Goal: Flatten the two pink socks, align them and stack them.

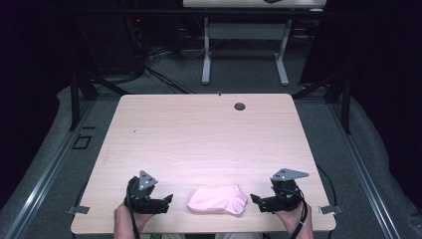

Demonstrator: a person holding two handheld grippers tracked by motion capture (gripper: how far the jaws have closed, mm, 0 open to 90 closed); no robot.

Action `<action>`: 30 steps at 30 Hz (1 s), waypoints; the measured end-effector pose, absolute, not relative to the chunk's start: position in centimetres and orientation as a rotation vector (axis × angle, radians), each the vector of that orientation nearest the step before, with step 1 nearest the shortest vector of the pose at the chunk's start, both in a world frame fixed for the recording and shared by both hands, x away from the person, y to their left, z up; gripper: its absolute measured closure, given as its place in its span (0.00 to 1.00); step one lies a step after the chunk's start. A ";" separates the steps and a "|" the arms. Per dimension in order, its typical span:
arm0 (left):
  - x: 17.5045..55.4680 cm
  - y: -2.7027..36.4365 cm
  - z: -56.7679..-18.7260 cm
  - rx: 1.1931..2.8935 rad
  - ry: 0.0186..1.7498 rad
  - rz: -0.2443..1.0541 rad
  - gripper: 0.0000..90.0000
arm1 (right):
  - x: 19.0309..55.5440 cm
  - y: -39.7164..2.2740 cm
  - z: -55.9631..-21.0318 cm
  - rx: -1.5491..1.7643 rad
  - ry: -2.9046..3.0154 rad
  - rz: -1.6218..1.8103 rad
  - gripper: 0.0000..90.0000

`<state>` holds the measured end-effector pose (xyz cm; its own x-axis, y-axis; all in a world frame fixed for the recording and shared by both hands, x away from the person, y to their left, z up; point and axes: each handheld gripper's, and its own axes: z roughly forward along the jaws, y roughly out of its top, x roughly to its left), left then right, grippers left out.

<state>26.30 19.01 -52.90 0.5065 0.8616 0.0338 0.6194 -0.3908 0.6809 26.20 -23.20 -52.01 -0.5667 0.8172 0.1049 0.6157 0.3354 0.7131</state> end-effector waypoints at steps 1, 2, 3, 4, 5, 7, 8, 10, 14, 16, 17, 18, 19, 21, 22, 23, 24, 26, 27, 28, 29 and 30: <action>26.4 19.6 -53.0 2.142 1.225 0.521 0.08 | 26.2 -23.7 -52.0 1.288 2.323 1.053 0.03; 26.4 20.1 -53.1 2.135 1.248 0.528 0.07 | 26.2 -24.1 -52.1 1.304 2.305 1.050 0.02; 26.5 20.6 -53.3 2.121 1.270 0.535 0.06 | 26.2 -24.5 -52.2 1.322 2.287 1.037 0.00; 26.5 21.2 -53.4 2.121 1.284 0.543 0.05 | 26.2 -24.9 -52.3 1.332 2.272 1.027 0.00; 26.6 21.6 -53.7 2.114 1.306 0.541 0.04 | 26.2 -25.4 -52.4 1.341 2.251 1.031 0.00; 26.8 22.6 -54.4 2.107 1.342 0.549 0.03 | 26.2 -26.3 -52.8 1.371 2.218 1.012 0.00; 26.9 22.9 -54.6 2.107 1.356 0.548 0.02 | 26.3 -26.8 -53.0 1.388 2.208 1.007 0.00; 27.0 23.5 -55.2 2.098 1.386 0.552 0.02 | 26.4 -27.6 -53.5 1.407 2.180 0.998 0.00; 27.5 24.7 -56.4 2.084 1.428 0.562 0.00 | 26.7 -28.9 -54.6 1.450 2.150 0.947 0.00; 27.8 25.2 -57.0 2.082 1.448 0.560 0.00 | 27.0 -29.5 -55.3 1.473 2.140 0.910 0.00; 28.0 25.4 -57.3 2.078 1.459 0.573 0.00 | 27.1 -29.7 -55.6 1.479 2.140 0.894 0.00; 28.2 25.6 -57.6 2.076 1.467 0.569 0.00 | 27.2 -29.9 -55.9 1.486 2.133 0.876 0.00; 28.3 25.8 -57.8 2.074 1.474 0.563 0.00 | 27.4 -30.1 -56.3 1.494 2.128 0.860 0.00; 28.6 26.1 -58.3 2.067 1.487 0.580 0.00 | 27.7 -30.5 -56.9 1.511 2.130 0.843 0.00; 28.7 26.3 -58.5 2.051 1.483 0.560 0.00 | 27.8 -30.7 -57.2 1.520 2.127 0.837 0.00; 28.7 26.5 -58.6 2.032 1.488 0.555 0.00 | 28.0 -30.8 -57.5 1.529 2.127 0.824 0.00; 28.7 26.6 -58.7 2.017 1.493 0.572 0.00 | 28.0 -31.0 -57.8 1.534 2.123 0.822 0.00; 28.8 26.8 -58.8 2.004 1.490 0.591 0.00 | 28.2 -31.4 -58.3 1.546 2.114 0.828 0.00; 28.9 26.9 -58.9 1.993 1.489 0.580 0.00 | 28.2 -31.5 -58.4 1.544 2.106 0.826 0.00; 28.9 27.0 -59.0 1.985 1.487 0.587 0.00 | 28.1 -31.5 -58.5 1.535 2.096 0.821 0.00; 28.9 27.0 -59.0 1.980 1.484 0.590 0.00 | 28.1 -31.6 -58.6 1.523 2.099 0.816 0.00; 29.0 27.1 -59.1 1.974 1.477 0.595 0.00 | 28.1 -31.7 -58.7 1.516 2.093 0.828 0.00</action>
<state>28.96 27.11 -59.09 0.2816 0.9595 0.0011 0.6925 -0.2040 0.6920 28.07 -31.66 -58.65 -0.3141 0.9494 0.0056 0.6964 0.2264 0.6810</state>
